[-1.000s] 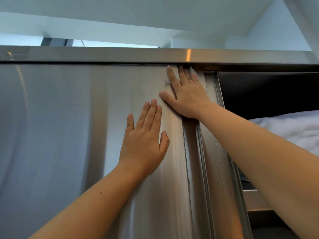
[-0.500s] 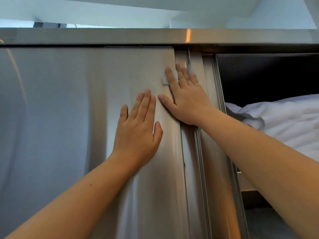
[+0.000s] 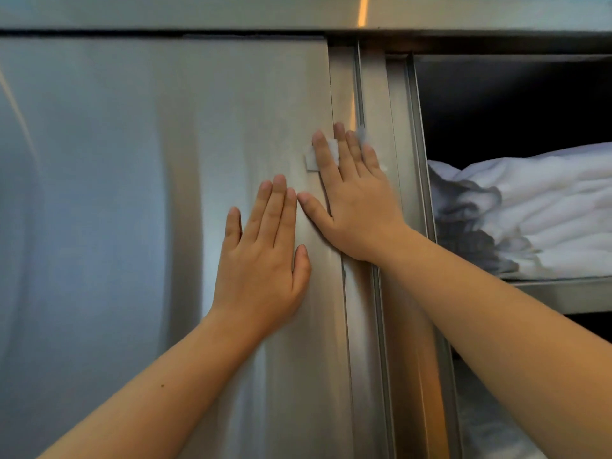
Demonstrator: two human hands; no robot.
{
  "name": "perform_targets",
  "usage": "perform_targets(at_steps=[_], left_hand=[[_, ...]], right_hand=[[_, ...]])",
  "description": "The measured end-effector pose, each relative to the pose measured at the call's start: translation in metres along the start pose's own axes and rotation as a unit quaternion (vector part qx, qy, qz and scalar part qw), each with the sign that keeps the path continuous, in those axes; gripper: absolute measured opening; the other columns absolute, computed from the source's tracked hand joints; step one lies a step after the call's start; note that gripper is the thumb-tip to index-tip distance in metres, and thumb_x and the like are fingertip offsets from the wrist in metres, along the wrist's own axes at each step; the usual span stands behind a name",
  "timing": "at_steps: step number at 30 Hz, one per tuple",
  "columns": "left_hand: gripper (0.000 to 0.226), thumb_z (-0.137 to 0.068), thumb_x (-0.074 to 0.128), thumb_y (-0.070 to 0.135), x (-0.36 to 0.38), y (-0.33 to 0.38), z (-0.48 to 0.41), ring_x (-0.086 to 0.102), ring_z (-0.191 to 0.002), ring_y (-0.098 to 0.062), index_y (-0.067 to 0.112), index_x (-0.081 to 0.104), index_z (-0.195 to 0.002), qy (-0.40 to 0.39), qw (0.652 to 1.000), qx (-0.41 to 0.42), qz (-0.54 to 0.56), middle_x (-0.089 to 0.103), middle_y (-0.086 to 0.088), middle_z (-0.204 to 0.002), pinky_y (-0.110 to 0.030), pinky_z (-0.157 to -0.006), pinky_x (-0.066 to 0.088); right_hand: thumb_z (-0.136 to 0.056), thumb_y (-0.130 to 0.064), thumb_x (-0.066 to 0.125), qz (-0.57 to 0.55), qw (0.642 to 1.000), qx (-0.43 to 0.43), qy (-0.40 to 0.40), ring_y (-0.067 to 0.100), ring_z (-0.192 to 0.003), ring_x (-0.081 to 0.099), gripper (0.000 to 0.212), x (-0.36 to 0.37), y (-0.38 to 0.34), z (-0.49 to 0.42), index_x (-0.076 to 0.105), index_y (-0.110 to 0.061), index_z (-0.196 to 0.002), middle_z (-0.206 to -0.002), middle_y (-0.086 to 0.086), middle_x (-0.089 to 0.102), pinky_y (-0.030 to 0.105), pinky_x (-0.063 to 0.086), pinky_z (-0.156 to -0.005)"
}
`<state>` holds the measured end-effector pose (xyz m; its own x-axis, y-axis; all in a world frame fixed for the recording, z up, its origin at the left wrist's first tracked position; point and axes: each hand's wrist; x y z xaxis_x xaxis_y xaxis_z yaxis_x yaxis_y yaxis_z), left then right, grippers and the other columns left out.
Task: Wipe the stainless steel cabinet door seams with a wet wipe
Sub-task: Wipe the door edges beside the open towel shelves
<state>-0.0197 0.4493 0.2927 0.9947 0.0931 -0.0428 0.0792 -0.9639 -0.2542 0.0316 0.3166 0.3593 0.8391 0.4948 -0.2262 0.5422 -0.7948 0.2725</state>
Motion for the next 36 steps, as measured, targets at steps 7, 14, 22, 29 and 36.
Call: perform_targets(at_steps=[7, 14, 22, 29, 36], left_hand=[[0.06, -0.087, 0.032, 0.026, 0.004, 0.004, 0.029, 0.024, -0.138, -0.028, -0.001, 0.032, -0.141, 0.018, 1.0, 0.01, -0.015, 0.027, -0.017, -0.149, -0.044, -0.111, 0.009], [0.06, -0.089, 0.032, 0.027, 0.005, 0.008, 0.048, 0.023, -0.138, -0.028, -0.002, 0.03, -0.141, 0.018, 0.999, 0.014, -0.023, 0.026, -0.018, -0.149, -0.045, -0.111, 0.009], [0.06, -0.09, 0.032, 0.027, 0.003, 0.013, 0.073, 0.023, -0.138, -0.03, -0.003, 0.029, -0.141, -0.004, 0.999, 0.022, -0.033, 0.026, -0.019, -0.149, -0.045, -0.112, 0.006], [0.059, -0.09, 0.033, 0.027, 0.001, 0.018, 0.096, 0.021, -0.139, -0.028, -0.002, 0.029, -0.141, -0.021, 0.999, 0.028, -0.035, 0.026, -0.019, -0.149, -0.045, -0.113, 0.004], [0.06, -0.089, 0.032, 0.027, -0.002, 0.019, 0.103, 0.021, -0.139, -0.027, -0.001, 0.028, -0.142, -0.034, 0.999, 0.023, -0.021, 0.026, -0.018, -0.149, -0.045, -0.113, 0.005]], right_hand=[[-0.097, -0.048, 0.028, -0.008, 1.0, -0.005, -0.001, 0.028, -0.143, -0.01, 0.07, 0.003, -0.009, 0.026, -0.007, -0.013, -0.146, -0.154, 0.018, -0.009, 0.03, -0.017, -0.111], [-0.094, -0.046, 0.024, -0.035, 0.999, 0.008, -0.009, 0.031, -0.143, -0.007, 0.067, 0.009, -0.022, 0.061, -0.004, -0.012, -0.144, -0.154, 0.02, -0.004, 0.034, -0.013, -0.114], [-0.092, -0.045, 0.021, -0.052, 0.998, 0.024, -0.017, 0.033, -0.143, -0.001, 0.065, 0.015, -0.036, 0.101, 0.002, -0.009, -0.143, -0.153, 0.022, 0.003, 0.035, -0.009, -0.115], [-0.093, -0.045, 0.021, -0.054, 0.998, 0.028, -0.034, 0.032, -0.143, 0.0, 0.062, 0.017, -0.045, 0.13, 0.004, -0.012, -0.143, -0.152, 0.022, 0.002, 0.036, -0.007, -0.115], [-0.094, -0.041, 0.026, -0.059, 0.996, 0.051, -0.032, 0.037, -0.141, 0.01, 0.06, 0.02, -0.06, 0.163, 0.012, -0.008, -0.141, -0.15, 0.024, 0.01, 0.039, 0.001, -0.115]])
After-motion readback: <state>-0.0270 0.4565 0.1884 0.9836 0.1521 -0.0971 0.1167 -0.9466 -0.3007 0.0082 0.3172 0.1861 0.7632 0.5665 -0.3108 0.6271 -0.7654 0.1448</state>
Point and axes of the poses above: each hand's wrist, its own z-axis away from the middle knuckle, its own x-axis out of the palm, y = z × x
